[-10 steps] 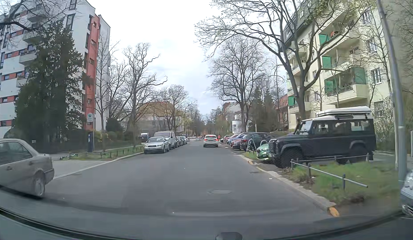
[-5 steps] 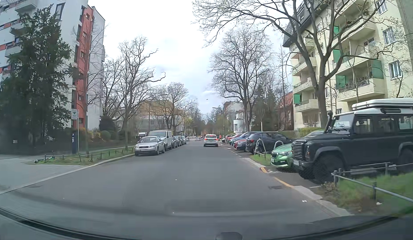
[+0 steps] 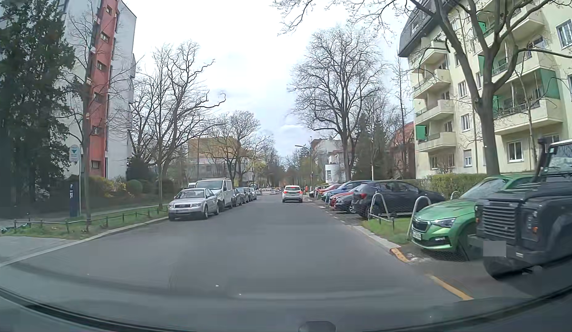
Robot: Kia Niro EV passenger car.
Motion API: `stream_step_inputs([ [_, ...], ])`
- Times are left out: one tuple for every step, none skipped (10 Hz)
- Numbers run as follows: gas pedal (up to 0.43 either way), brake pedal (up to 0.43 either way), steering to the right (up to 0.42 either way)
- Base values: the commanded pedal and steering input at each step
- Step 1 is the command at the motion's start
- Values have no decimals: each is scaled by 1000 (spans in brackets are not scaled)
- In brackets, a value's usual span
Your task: Follow the waypoints while adhering to traffic rules and regulations
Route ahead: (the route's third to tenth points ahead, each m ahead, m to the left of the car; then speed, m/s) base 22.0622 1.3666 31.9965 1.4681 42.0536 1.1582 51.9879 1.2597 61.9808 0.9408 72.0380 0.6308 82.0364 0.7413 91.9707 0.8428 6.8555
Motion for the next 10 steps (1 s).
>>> stream_step_inputs([
  [118,0,-4],
  [98,0,-3],
  [98,0,-1],
  [67,0,0],
  [28,0,1],
  [20,0,1],
  [20,0,1],
  [20,0,1],
  [20,0,1],
  [20,0,1],
])
